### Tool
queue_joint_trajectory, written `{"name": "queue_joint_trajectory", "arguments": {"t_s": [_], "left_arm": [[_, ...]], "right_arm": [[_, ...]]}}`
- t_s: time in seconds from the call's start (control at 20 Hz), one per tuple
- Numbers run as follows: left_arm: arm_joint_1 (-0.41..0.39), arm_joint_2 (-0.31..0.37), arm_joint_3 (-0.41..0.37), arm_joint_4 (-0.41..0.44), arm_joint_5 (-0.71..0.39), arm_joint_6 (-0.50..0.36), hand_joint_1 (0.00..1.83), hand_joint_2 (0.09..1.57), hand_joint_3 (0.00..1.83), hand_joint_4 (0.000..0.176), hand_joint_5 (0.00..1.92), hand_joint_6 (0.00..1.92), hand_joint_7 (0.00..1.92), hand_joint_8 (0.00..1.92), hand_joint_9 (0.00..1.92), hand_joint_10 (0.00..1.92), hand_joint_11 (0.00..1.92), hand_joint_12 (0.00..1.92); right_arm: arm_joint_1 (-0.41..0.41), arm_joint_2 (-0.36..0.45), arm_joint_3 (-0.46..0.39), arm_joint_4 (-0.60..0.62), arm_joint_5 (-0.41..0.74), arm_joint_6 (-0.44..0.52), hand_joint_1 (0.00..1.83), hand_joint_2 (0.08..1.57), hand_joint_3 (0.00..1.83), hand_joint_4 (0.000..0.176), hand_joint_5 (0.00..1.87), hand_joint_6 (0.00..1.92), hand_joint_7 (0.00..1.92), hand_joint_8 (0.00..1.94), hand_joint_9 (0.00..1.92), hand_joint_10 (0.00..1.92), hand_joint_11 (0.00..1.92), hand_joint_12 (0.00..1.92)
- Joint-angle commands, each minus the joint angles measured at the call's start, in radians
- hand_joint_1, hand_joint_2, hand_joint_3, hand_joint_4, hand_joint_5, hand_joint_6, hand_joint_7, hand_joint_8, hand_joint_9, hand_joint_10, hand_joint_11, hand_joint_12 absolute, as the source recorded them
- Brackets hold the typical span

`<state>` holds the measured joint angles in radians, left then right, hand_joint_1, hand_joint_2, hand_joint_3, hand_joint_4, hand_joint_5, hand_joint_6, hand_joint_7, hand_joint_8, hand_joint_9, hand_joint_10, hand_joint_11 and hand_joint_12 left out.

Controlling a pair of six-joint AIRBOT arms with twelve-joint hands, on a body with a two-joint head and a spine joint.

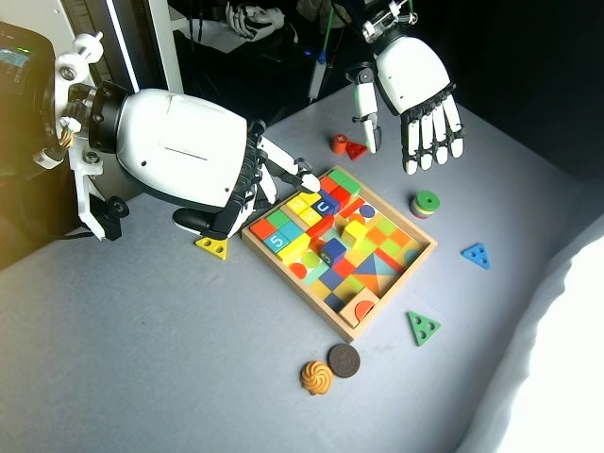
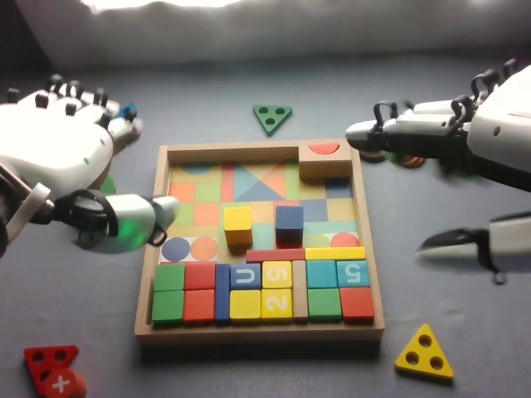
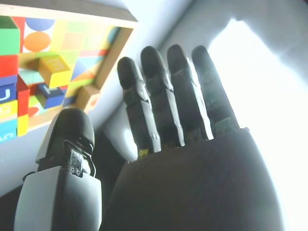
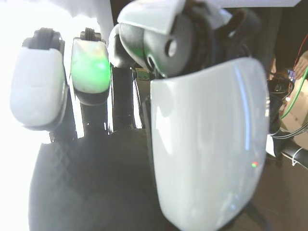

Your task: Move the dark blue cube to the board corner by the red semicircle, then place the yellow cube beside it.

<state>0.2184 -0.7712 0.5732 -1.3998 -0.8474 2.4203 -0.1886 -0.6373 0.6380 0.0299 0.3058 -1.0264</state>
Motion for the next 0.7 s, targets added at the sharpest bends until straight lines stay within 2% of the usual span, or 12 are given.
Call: {"name": "queue_joint_trajectory", "arguments": {"t_s": [0.0,0.05,0.15,0.25,0.35,0.45,0.5,0.55,0.6,0.65], "left_arm": [[-0.012,0.007,0.000,0.063,-0.062,0.009,0.00,1.24,0.02,0.000,0.06,0.00,0.01,0.00,0.00,0.00,0.00,0.00],[-0.015,0.007,-0.001,0.059,-0.068,0.014,0.00,1.24,0.01,0.000,0.06,0.00,0.01,0.00,0.00,0.00,0.00,0.00],[-0.022,0.007,-0.001,0.058,-0.079,0.017,0.00,1.29,0.01,0.000,0.10,0.00,0.07,0.00,0.05,0.00,0.05,0.03],[-0.031,0.004,-0.001,0.047,-0.088,0.029,0.00,1.25,0.00,0.000,0.05,0.00,0.01,0.00,0.00,0.00,0.00,0.00],[-0.031,0.004,-0.002,0.045,-0.091,0.031,0.00,1.24,0.00,0.000,0.07,0.01,0.03,0.01,0.00,0.00,0.00,0.00],[-0.032,0.004,-0.002,0.042,-0.091,0.031,0.00,1.23,0.00,0.000,0.05,0.00,0.02,0.00,0.00,0.00,0.00,0.00],[-0.031,0.004,-0.001,0.041,-0.096,0.031,0.00,1.23,0.00,0.000,0.05,0.00,0.02,0.00,0.00,0.00,0.00,0.00],[-0.030,0.005,-0.003,0.037,-0.103,0.031,0.00,1.23,0.00,0.000,0.05,0.00,0.01,0.00,0.00,0.00,0.00,0.00],[-0.031,0.005,-0.002,0.036,-0.103,0.030,0.00,1.23,0.00,0.000,0.04,0.00,0.00,0.00,0.00,0.00,0.00,0.00],[-0.033,0.004,-0.001,0.036,-0.103,0.031,0.00,1.24,0.00,0.000,0.06,0.01,0.03,0.01,0.00,0.00,0.00,0.00]], "right_arm": [[0.018,0.011,0.000,0.002,0.114,-0.002,0.00,1.17,0.01,0.000,0.26,0.00,0.25,0.00,0.19,0.00,0.00,0.33],[0.018,0.011,0.000,0.002,0.114,-0.003,0.00,1.17,0.01,0.000,0.24,0.00,0.22,0.00,0.16,0.00,0.00,0.24],[0.013,0.007,0.005,0.002,0.128,-0.030,0.00,1.17,0.00,0.000,0.24,0.00,0.23,0.00,0.18,0.00,0.00,0.26],[-0.009,0.005,0.015,-0.033,0.151,-0.045,0.00,1.19,0.00,0.000,0.30,0.00,0.30,0.00,0.25,0.00,0.00,0.43],[-0.014,0.005,0.021,-0.086,0.158,0.012,0.00,1.18,0.00,0.000,0.31,0.00,0.29,0.00,0.24,0.00,0.00,0.45],[-0.017,0.005,0.021,-0.092,0.157,0.031,0.00,1.17,0.00,0.000,0.30,0.00,0.27,0.00,0.22,0.00,0.00,0.42],[-0.018,0.001,0.024,-0.094,0.114,0.034,0.00,1.18,0.00,0.000,0.30,0.00,0.28,0.00,0.23,0.00,0.00,0.43],[-0.067,-0.035,0.037,-0.094,0.034,0.048,0.00,1.18,0.00,0.000,0.28,0.00,0.26,0.00,0.20,0.00,0.00,0.38],[-0.135,-0.056,0.052,-0.095,0.086,0.019,0.00,1.17,0.00,0.000,0.29,0.00,0.27,0.00,0.21,0.01,0.00,0.41],[-0.161,-0.070,0.063,-0.095,0.113,0.003,0.00,1.18,0.00,0.000,0.30,0.01,0.28,0.01,0.23,0.01,0.00,0.46]]}}
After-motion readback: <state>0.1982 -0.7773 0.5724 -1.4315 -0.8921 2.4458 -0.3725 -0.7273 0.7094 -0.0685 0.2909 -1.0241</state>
